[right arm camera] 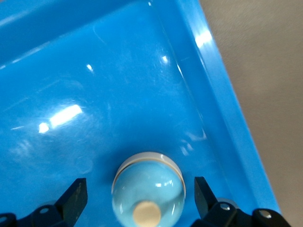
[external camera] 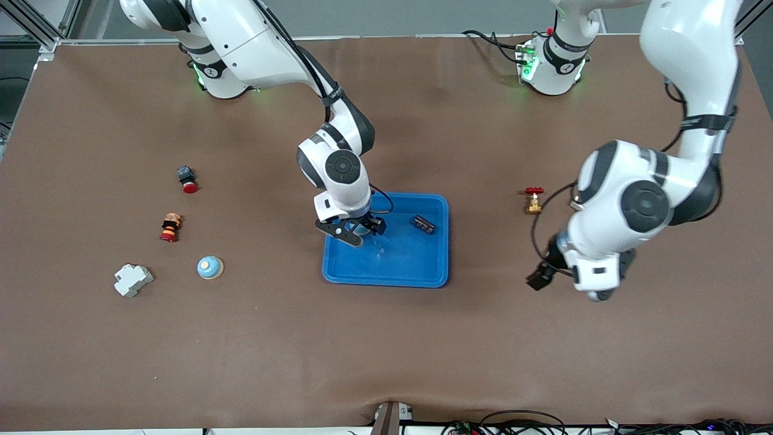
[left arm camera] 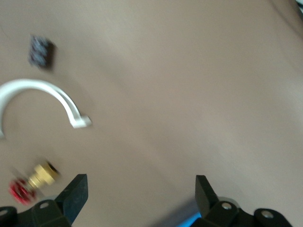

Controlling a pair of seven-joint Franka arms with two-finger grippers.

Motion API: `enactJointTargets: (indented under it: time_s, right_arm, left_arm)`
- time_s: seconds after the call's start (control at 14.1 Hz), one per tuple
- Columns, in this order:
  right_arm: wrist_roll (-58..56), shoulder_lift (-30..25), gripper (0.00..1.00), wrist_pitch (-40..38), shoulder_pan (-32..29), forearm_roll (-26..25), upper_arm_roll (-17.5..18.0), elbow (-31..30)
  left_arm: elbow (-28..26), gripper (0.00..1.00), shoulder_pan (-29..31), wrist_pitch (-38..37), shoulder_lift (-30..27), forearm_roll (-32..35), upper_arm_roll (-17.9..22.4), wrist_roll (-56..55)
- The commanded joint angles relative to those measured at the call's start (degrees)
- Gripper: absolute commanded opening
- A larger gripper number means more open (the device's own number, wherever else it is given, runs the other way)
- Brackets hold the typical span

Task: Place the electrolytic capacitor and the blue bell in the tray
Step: 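Open the left gripper over the tray while the right gripper lowers the bell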

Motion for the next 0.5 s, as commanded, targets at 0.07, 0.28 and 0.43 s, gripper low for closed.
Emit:
enactJointTargets:
  time_s: [0.07,0.28,0.43]
  right_arm:
    - [0.0,0.4,1.0,-10.3,0.5,-1.1,-0.4,8.4]
    - [-7.4,-0.6,1.0,-11.5,-1.5,-1.4,-0.7,9.3]
    - [-16.1,-2.5,1.0,-14.8,-5.7,-1.6,-1.1,9.0]
  left_arm:
    - [-4.9,1.0,7.4,-0.1,-1.7,0.9,-0.7,9.7]
    - [-7.5,1.0,11.9,0.7,-0.8,1.0,-0.6,13.6]
    - [-8.4,1.0,12.0,1.2,0.1,2.0,-0.2,13.6]
